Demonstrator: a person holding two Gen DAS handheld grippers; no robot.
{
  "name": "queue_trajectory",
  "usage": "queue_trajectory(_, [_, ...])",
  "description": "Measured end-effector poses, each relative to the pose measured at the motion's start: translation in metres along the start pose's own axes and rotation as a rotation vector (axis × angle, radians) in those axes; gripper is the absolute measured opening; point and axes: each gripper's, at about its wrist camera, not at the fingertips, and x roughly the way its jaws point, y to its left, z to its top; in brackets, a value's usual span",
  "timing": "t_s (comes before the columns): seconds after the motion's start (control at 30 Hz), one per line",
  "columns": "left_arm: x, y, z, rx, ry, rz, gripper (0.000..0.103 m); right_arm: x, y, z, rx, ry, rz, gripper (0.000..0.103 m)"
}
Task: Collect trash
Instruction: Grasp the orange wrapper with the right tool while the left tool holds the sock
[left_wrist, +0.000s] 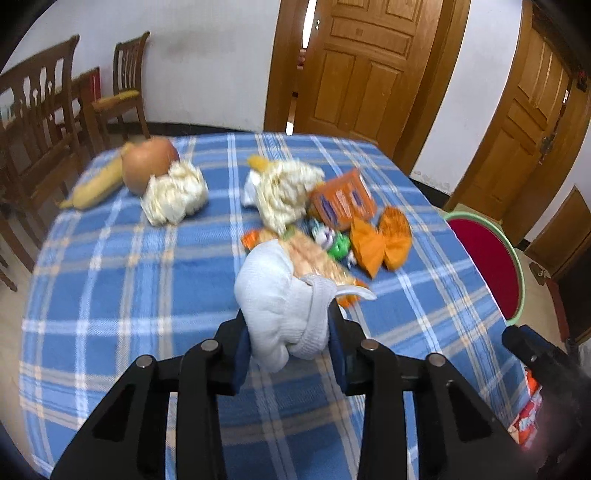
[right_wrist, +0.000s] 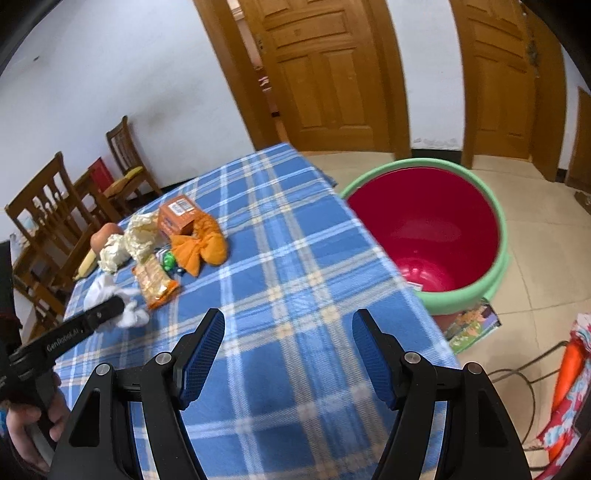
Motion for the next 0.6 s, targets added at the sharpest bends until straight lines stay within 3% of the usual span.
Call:
queue_trajectory(0.27, [-0.003,0.01,0.02,-0.011,-0.056,0.008,0.036,0.026,0.024,0.021,-0.036,0.014,0.051,0.073])
queue_trajectory(0.6, [0.011,0.028,0.034,-0.031,-0.063,0.018,0.036,0.067,0.05,0.044,-0.068,0.052,0.068,0.073])
